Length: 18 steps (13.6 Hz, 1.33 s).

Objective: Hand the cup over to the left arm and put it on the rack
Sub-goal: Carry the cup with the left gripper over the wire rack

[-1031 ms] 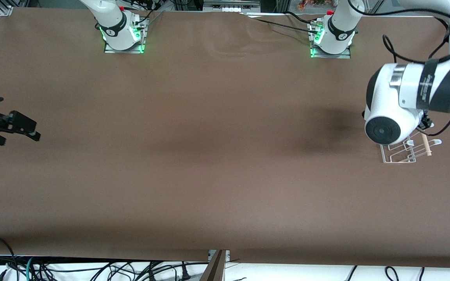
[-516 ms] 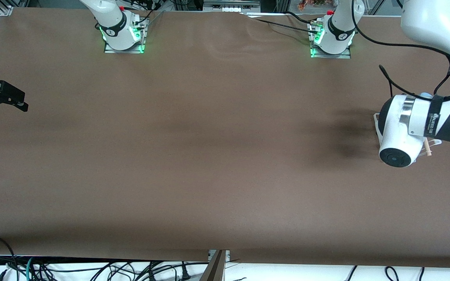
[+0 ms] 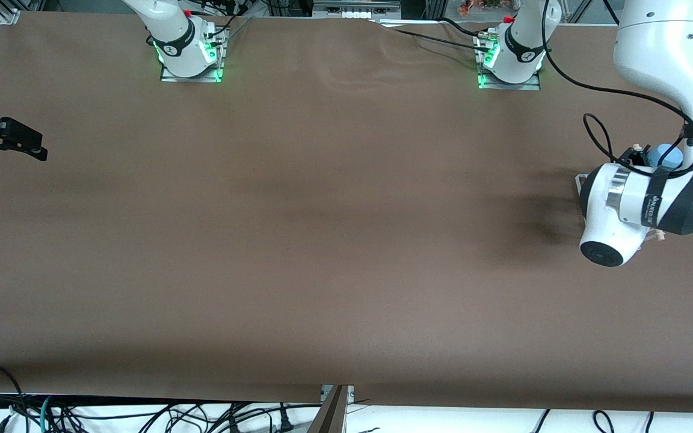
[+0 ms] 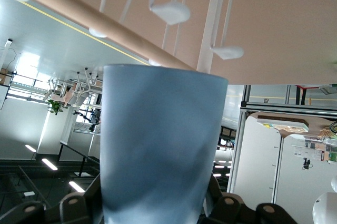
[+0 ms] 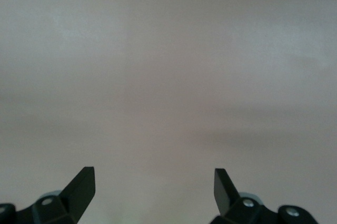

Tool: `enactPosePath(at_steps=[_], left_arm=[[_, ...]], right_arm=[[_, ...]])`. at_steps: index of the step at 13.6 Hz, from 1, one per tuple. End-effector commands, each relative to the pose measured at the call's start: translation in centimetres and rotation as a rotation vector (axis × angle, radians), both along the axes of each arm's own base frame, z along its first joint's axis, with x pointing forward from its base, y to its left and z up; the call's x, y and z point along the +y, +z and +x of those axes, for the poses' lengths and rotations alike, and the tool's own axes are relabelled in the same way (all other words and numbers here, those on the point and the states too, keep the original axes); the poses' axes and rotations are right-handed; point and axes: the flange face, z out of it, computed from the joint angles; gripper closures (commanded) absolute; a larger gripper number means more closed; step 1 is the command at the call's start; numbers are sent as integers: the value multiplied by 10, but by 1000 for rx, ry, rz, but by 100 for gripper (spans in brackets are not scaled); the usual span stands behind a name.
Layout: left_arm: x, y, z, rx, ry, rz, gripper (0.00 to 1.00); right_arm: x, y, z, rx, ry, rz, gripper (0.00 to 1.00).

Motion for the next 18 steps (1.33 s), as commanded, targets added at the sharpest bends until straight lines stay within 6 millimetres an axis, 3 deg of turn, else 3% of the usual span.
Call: enactPosePath(at_steps=[1, 18], left_arm=[[-6, -6, 6, 8, -23, 30, 81], [-8, -48, 18, -51, -87, 26, 78]], right_arm=[[-1, 4, -10, 3, -23, -16, 0], [2, 4, -7, 4, -19, -22, 0]])
